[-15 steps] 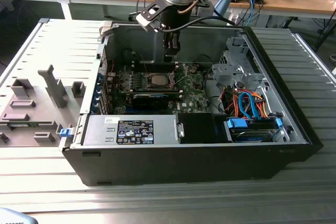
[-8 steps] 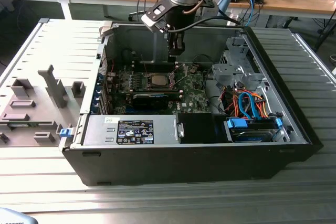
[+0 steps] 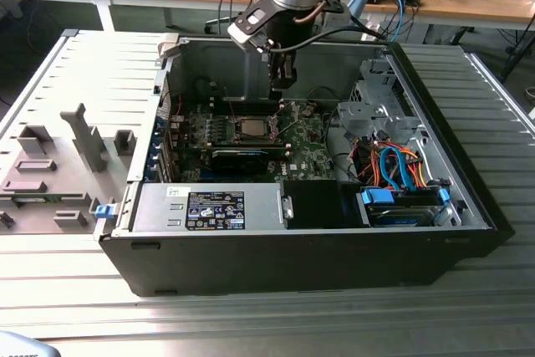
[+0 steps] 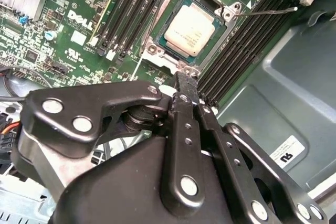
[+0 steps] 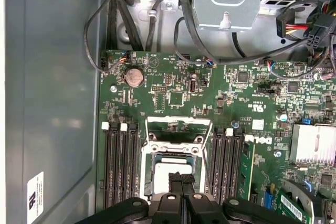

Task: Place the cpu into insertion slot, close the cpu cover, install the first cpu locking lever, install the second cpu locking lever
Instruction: 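Close the cpu cover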

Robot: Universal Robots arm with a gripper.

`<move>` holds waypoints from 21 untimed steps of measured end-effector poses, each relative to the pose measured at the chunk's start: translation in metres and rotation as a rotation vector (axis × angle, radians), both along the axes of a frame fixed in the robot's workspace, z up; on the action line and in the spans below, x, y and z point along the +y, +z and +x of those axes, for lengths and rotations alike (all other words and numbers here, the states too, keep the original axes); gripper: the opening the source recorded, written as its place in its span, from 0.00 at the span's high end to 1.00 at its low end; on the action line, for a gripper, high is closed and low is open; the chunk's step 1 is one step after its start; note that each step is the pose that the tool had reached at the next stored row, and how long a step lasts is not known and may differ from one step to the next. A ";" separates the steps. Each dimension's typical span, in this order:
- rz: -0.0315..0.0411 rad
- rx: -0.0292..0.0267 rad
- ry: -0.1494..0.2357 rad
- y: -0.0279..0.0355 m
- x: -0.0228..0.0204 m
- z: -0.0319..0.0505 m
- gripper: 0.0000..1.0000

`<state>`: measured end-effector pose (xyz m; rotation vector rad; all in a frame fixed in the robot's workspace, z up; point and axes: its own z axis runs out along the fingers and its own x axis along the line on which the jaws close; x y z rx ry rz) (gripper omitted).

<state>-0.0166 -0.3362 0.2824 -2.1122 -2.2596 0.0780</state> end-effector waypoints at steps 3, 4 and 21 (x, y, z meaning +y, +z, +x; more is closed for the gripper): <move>0.0000 0.0000 0.000 -0.0002 0.0000 0.0021 0.89; 0.0000 0.0000 0.000 -0.0004 0.0000 0.0033 0.89; 0.0000 0.0000 0.000 -0.0042 0.0000 0.0172 0.89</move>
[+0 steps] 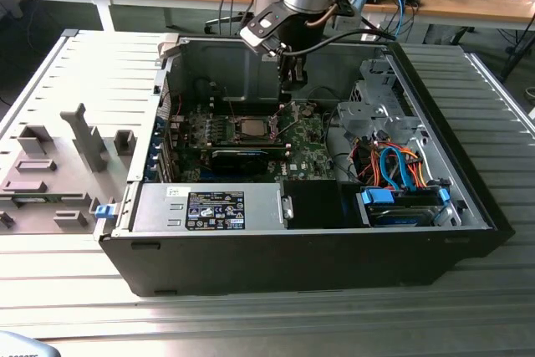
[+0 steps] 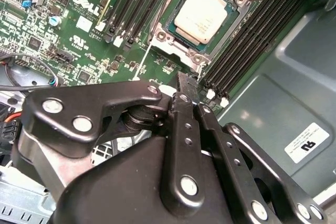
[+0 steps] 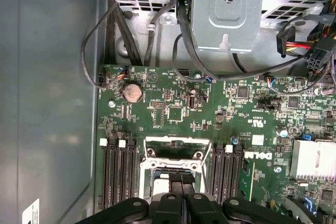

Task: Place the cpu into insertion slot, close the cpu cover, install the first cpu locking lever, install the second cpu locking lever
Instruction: 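Close the cpu cover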

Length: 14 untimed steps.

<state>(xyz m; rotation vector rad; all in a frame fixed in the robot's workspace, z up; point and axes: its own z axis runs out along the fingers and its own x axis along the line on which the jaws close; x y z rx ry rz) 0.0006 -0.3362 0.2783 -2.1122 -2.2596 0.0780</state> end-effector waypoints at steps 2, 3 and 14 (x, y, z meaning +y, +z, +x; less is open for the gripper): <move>-0.0001 0.0000 0.000 -0.0005 0.0000 0.0017 0.89; 0.0000 0.0000 0.000 -0.0007 0.0000 0.0024 0.89; 0.0001 -0.0001 0.000 -0.0027 0.0000 0.0103 0.89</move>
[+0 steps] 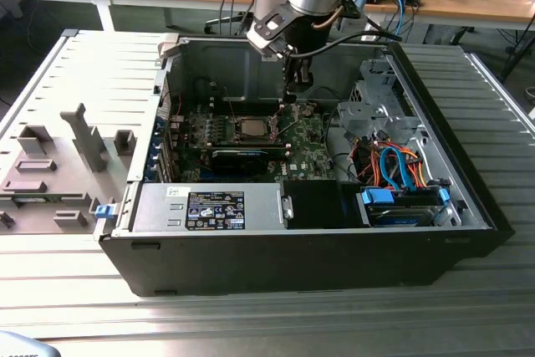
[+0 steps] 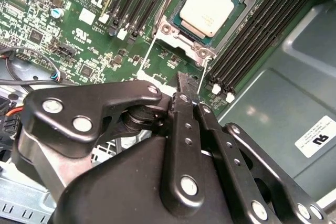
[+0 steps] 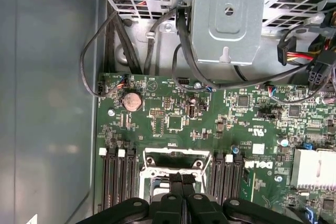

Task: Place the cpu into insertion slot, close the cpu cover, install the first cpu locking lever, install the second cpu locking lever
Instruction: 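Close the cpu cover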

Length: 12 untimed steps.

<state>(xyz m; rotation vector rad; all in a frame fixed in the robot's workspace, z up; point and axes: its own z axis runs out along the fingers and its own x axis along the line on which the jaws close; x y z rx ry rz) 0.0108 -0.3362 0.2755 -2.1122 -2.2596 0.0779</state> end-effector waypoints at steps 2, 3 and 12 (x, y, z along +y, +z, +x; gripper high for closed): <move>0.0007 0.0001 0.000 -0.0006 0.0000 0.0024 0.89; 0.0007 0.0001 0.000 -0.0007 0.0000 0.0038 0.89; 0.0009 0.0000 -0.001 -0.0034 0.0009 0.0107 0.89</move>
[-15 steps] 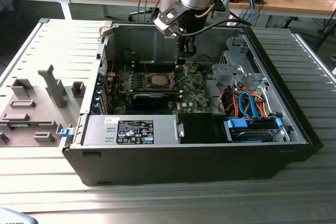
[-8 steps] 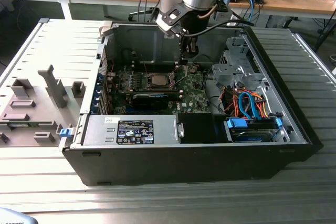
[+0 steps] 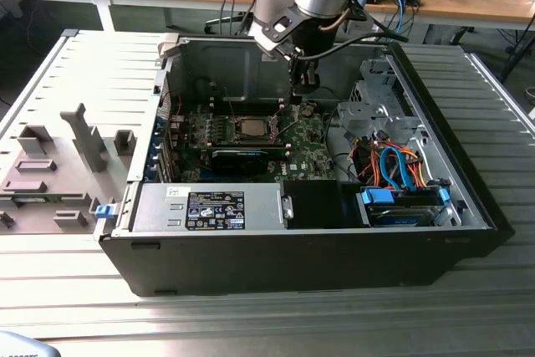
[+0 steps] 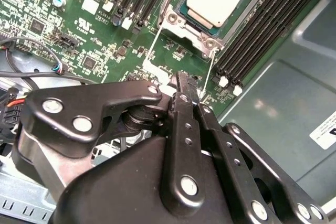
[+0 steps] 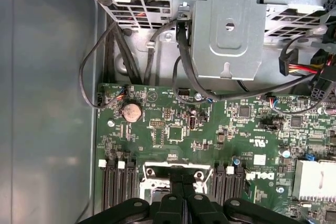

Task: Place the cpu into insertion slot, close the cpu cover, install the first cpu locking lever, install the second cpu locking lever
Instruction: 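Close the cpu cover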

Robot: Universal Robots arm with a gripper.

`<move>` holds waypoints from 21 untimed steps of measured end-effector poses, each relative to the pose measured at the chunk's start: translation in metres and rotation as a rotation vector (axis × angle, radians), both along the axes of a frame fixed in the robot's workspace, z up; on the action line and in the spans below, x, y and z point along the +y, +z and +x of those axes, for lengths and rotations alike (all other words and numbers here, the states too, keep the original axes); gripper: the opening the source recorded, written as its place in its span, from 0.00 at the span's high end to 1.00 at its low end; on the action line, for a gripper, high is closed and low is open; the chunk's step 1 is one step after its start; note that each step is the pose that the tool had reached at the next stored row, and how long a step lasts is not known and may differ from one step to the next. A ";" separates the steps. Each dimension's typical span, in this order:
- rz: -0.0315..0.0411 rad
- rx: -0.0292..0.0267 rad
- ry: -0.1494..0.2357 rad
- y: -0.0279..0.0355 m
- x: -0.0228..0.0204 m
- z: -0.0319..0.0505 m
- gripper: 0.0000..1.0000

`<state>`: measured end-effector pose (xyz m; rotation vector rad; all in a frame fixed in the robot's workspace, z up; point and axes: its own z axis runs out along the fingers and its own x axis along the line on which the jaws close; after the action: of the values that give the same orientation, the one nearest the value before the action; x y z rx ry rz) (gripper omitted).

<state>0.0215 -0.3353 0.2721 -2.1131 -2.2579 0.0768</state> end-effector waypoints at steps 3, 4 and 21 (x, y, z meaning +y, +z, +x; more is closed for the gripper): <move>-0.0002 0.0001 0.000 -0.0007 0.0003 0.0016 0.89; -0.0001 0.0001 0.000 -0.0010 0.0005 0.0022 0.89; -0.0002 0.0006 0.004 -0.0101 0.0067 0.0198 0.89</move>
<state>0.0414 -0.3286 0.2620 -2.1089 -2.2615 0.0778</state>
